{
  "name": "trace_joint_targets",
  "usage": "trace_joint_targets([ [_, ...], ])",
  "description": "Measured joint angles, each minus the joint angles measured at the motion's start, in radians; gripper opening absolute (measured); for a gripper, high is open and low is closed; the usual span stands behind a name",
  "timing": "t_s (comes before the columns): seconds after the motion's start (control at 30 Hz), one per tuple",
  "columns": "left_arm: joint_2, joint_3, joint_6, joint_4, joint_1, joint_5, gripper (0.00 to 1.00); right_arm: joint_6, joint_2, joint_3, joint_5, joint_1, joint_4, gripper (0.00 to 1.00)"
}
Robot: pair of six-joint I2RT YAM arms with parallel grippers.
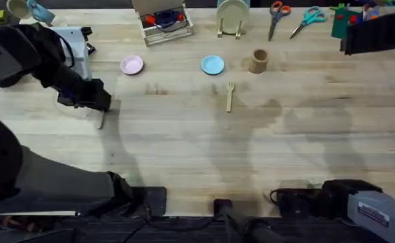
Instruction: Pick up a utensil and set it on the pink plate, then put the other utensil in the container.
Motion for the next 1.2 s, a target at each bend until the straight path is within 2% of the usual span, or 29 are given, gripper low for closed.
trace_joint_targets([
  [0.23,0.0,0.003,0.0,-0.004,0.0,0.007,0.048,0.0,0.0,0.0,0.0,0.0,0.0,0.995],
  [0.43,0.038,0.058,0.0,-0.073,0.006,0.05,0.042,0.0,0.0,0.0,-0.002,0.0,0.0,0.995],
  [0.67,0.057,0.238,0.0,-0.189,0.006,0.15,0.038,0.0,0.0,0.0,-0.004,0.0,0.0,0.995],
  [0.83,0.057,0.389,0.0,-0.288,-0.005,0.175,0.039,0.0,0.0,0.0,-0.004,0.0,-0.001,0.995],
  [1.0,0.057,0.499,0.0,-0.333,-0.058,0.179,0.039,0.0,0.0,0.0,-0.004,0.0,-0.002,0.994],
  [1.2,0.057,0.564,0.0,-0.299,-0.194,0.177,0.039,0.0,0.0,0.0,-0.004,0.0,-0.002,0.993],
])
